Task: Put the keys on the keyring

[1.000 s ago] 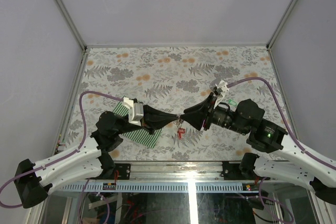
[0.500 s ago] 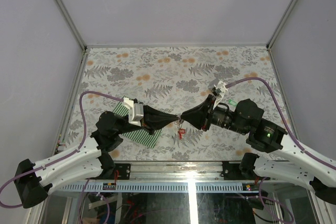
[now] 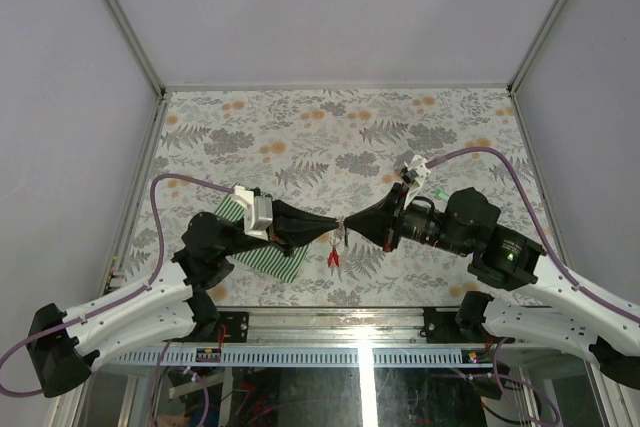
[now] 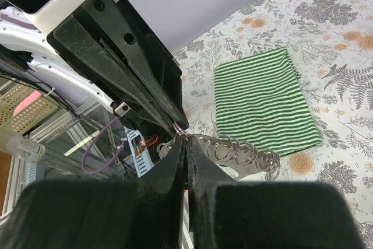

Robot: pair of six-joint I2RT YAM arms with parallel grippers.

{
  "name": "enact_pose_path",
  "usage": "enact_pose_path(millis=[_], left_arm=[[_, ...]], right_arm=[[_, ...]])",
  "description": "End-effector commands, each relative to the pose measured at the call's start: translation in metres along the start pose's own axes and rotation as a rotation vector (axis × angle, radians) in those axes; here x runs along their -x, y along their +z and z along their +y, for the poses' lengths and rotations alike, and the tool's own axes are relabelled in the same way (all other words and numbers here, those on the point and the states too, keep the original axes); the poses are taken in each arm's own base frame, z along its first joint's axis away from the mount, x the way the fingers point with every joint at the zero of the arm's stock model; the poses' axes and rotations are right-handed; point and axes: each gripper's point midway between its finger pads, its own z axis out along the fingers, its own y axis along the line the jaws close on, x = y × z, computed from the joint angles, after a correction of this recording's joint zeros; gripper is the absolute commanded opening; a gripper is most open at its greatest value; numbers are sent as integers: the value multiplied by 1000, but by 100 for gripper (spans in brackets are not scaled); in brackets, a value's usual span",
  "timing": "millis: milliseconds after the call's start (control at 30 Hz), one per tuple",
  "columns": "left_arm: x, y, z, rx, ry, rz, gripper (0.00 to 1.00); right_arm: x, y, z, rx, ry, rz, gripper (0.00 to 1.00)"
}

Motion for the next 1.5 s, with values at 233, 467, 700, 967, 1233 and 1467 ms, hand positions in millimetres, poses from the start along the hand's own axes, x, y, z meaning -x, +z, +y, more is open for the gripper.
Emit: enact_pose_path(millis=[233,467,700,967,1233,1467], left_arm=[[31,3,1,10,68,-97,0],[34,4,1,9,79,-101,0],[33,3,0,5,81,-100,0],[33,4,-1,-5,82,-95,0],[39,4,-2,-6,78,-107,0],[51,5,-9,-37,60,-148,0]], right_arm=[[28,-7,8,-16,7,-58,0],[20,-5,-1,-59,30,-27,0],[12,-1,-7,-87,43,3,0],[15,2,-10,-95,16,-7,19],[41,-23,-3,-54,-208,-124,37],[49,-32,17,100,-526,-242,43]])
